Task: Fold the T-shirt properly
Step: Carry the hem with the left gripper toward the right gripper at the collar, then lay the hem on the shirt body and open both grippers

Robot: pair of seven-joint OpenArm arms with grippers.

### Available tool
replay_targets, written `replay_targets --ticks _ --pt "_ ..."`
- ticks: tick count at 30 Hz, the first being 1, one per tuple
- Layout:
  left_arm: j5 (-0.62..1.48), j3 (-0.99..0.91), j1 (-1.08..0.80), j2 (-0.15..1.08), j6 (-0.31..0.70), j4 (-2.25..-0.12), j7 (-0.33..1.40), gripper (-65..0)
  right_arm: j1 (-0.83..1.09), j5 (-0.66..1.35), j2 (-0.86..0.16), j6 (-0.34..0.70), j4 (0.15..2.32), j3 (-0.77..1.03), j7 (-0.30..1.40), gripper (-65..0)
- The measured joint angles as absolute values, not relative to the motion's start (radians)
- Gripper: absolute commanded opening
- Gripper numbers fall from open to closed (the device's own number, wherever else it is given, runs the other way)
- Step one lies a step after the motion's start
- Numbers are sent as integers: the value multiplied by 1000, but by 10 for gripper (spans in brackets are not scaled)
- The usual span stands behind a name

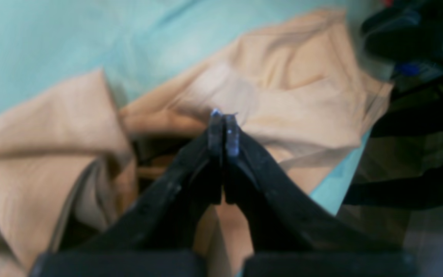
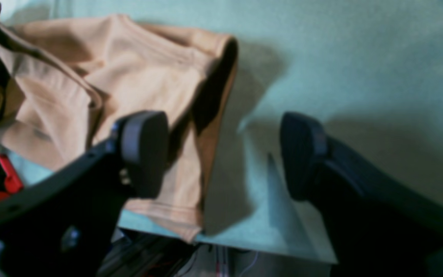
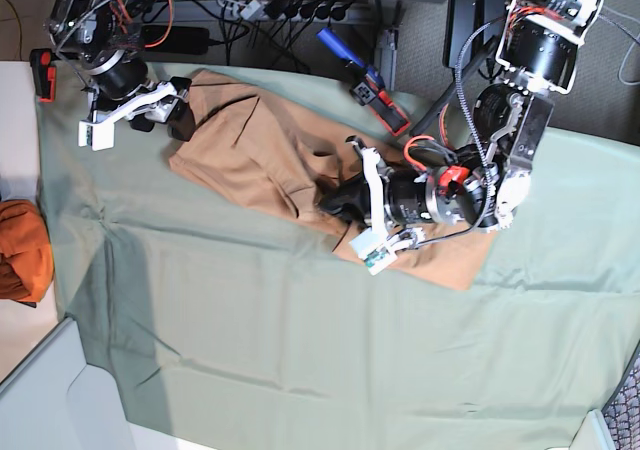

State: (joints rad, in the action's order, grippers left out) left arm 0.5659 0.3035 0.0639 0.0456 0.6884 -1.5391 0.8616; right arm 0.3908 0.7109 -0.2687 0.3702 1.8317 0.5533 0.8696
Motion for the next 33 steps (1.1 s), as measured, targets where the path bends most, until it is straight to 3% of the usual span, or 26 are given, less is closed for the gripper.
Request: replay_targets --ticks 5,11,17,33 --pt "627 300 64 34 689 -1539 913 -650 391 702 -268 370 1832 554 880 -205" --pt "860 303 64 87 689 -1625 1084 -650 397 703 -260 370 1832 562 881 -205" --pt "867 335 62 173 689 -1726 1100 -650 397 717 -201 370 1832 562 884 -205" --pt "869 334 64 233 689 -1746 1100 -650 347 785 -167 370 1676 564 839 -205"
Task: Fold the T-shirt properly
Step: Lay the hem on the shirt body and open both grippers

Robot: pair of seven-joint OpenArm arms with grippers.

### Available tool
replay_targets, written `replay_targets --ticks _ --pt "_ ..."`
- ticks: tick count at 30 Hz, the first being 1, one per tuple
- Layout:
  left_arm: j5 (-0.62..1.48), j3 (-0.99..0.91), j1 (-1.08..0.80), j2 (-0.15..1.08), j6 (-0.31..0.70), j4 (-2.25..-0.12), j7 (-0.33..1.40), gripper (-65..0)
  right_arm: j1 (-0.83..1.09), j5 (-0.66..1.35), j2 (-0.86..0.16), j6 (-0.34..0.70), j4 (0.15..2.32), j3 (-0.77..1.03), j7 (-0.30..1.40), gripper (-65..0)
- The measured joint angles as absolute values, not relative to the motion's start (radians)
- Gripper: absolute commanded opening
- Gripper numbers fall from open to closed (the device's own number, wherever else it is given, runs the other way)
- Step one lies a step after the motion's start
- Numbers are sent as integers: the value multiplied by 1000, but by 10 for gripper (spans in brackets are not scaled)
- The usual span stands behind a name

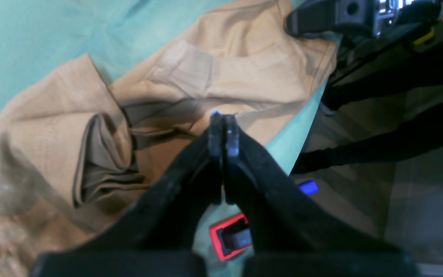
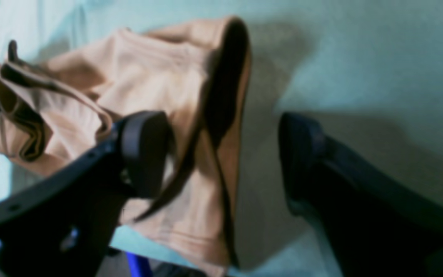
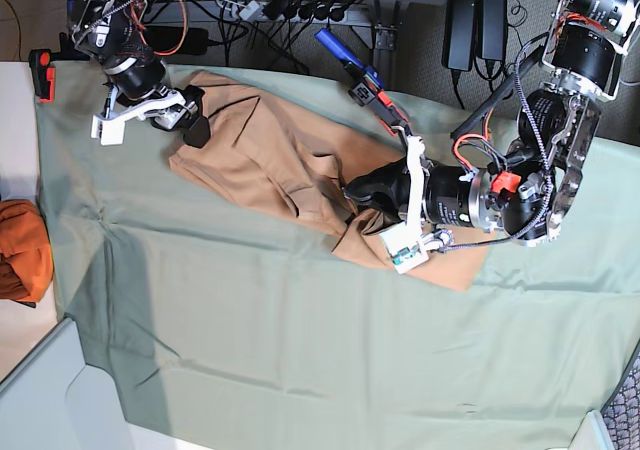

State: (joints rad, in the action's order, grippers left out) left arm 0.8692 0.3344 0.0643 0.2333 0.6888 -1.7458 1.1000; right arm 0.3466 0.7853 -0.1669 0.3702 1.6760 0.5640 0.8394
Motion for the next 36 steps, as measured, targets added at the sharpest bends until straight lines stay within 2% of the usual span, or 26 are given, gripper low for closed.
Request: replay_targets --ticks 11,21,22,23,26,27,28,36 --pt "854 330 64 233 689 -1746 1100 -650 347 815 -147 372 1676 523 854 -206" --pt "868 222 89 251 689 -1747 1100 -650 347 817 -147 372 1678 433 852 -208" --pt "868 214 95 260 689 -1747 1100 -650 347 819 -147 372 1677 432 852 -228" --pt "868 210 99 270 689 -1747 1100 -650 347 819 -147 372 1677 432 853 -281" --pt "875 187 100 298 689 -1747 1101 -650 347 815 -147 373 1674 430 863 -537" --pt "876 176 100 302 689 -1747 1101 -650 350 815 -144 373 1672 429 854 -609" --pt "878 165 101 303 689 -1747 1100 -650 353 815 -141 373 1671 427 841 -650" --pt "938 40 100 364 689 -1748 1106 -650 352 734 -174 375 1671 433 789 -650"
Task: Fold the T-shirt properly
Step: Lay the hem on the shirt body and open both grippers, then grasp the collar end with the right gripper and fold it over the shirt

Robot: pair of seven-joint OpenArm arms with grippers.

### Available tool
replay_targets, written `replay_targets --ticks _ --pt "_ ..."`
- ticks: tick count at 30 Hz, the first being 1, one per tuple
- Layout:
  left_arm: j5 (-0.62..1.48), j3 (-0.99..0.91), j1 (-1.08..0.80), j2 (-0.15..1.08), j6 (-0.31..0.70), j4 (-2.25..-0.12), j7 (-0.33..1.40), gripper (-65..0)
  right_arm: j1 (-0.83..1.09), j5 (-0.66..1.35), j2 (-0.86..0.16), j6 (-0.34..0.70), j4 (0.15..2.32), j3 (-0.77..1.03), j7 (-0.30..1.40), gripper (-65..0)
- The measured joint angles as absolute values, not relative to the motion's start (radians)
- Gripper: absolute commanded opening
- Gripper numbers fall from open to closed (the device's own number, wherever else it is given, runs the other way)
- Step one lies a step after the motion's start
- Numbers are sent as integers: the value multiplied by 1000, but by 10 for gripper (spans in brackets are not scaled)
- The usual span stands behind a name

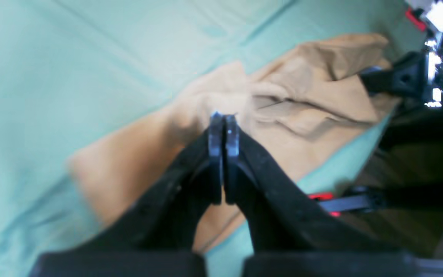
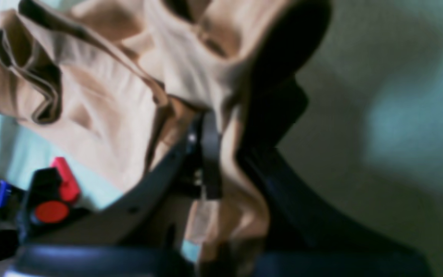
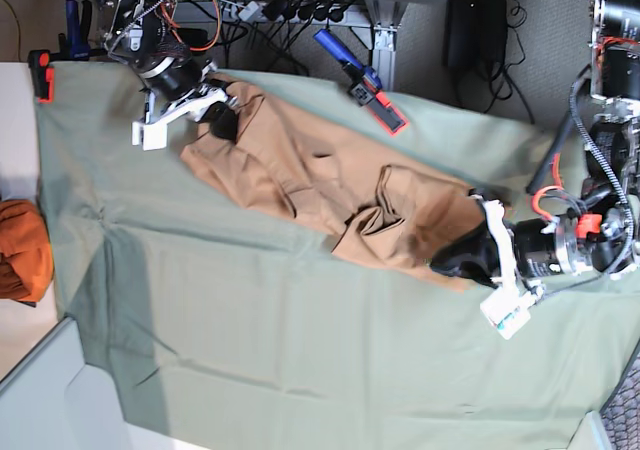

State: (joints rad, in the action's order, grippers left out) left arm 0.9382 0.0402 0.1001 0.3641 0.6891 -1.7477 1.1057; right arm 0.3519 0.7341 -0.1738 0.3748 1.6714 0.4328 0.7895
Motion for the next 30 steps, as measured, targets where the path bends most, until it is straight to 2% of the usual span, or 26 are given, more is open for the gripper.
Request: replay_targets --ticks 9,15,23,30 --pt "962 -123 95 422 689 -1748 1123 -650 357 620 -333 376 1664 597 793 -650" --pt "953 -144 94 435 689 -1748 1122 -650 352 794 -359 377 1670 668 829 -650" --pt "890 -144 82 443 689 -1747 1113 -650 345 881 -219 385 1924 651 855 -650" --pt "888 -144 80 443 689 -1746 1103 -650 332 841 -95 386 2018 439 839 -650"
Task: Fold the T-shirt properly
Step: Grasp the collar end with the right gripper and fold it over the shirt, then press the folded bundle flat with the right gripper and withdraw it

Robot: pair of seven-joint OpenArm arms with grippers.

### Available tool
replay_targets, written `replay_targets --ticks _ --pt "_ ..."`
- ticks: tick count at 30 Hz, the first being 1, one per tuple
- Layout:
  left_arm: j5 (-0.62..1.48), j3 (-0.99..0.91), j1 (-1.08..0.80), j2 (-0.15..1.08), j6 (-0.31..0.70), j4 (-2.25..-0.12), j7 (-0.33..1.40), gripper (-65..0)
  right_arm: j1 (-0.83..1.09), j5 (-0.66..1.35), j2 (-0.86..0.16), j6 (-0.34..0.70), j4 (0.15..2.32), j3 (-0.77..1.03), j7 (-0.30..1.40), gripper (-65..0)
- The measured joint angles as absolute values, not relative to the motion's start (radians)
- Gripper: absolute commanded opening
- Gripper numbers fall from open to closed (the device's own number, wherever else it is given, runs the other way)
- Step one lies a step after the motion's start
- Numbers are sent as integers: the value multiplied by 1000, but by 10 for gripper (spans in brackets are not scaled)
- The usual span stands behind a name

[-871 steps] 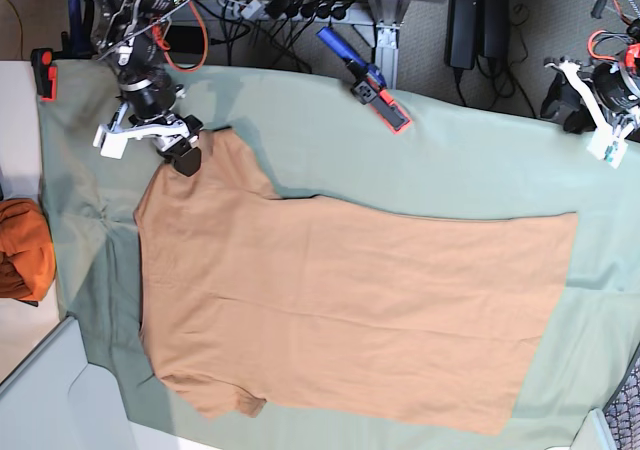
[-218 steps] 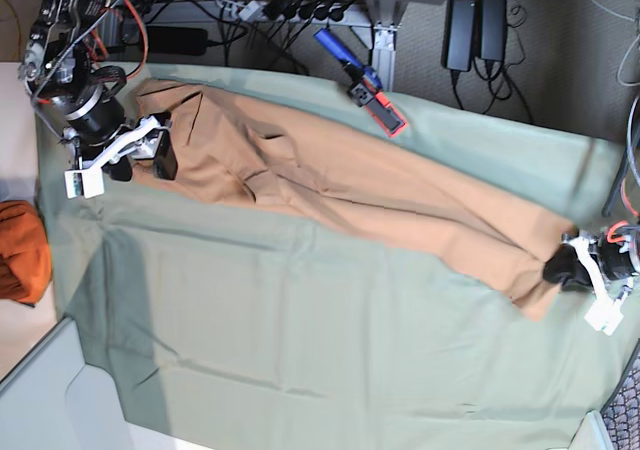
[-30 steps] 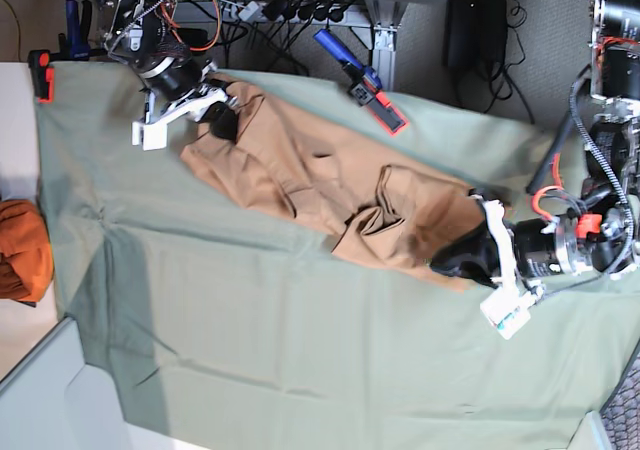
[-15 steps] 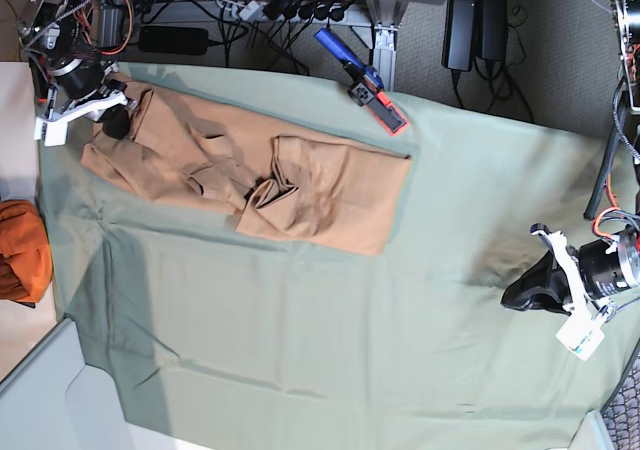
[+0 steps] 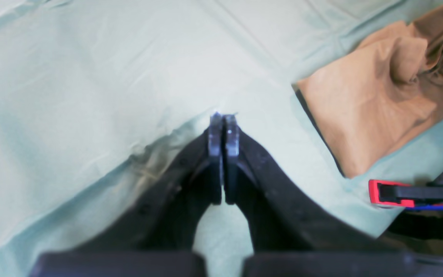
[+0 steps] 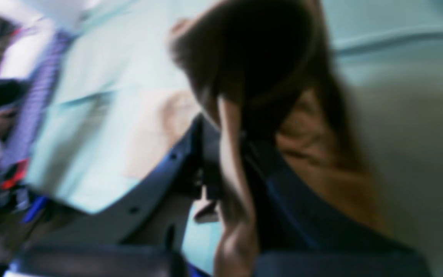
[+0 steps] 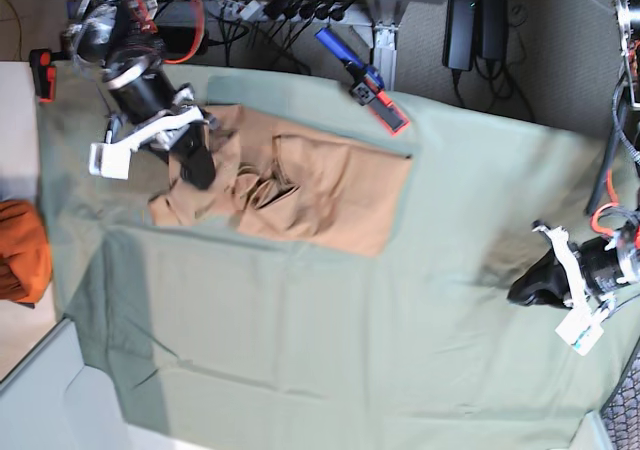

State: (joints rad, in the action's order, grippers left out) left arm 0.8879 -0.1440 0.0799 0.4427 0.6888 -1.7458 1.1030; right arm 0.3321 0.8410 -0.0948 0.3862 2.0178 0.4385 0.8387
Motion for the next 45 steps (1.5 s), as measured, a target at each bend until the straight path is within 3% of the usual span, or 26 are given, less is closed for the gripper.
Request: replay_targets --ticks 8,22,23,25,26,27,45 --pt "891 -144 80 474 689 -1746 1103 -650 224 675 63 387 1987 221 781 -650" --pt "910 -144 80 505 689 -1746 1103 -650 185 534 89 387 1827 3 771 -650" --pt "913 -143 80 504 689 -1746 1103 -650 185 524 88 387 1827 3 771 -588" --pt "913 -143 80 505 689 -1746 1103 -650 185 511 88 387 1827 4 773 -321" --pt "913 -143 80 504 689 -1746 1103 -650 185 513 88 387 1827 3 775 -226" --pt "917 -143 80 504 689 -1746 1103 -650 186 511 88 387 1827 -2 775 -203" --pt "925 -143 80 504 689 -1746 1103 -650 185 579 93 387 1827 -291 779 -205"
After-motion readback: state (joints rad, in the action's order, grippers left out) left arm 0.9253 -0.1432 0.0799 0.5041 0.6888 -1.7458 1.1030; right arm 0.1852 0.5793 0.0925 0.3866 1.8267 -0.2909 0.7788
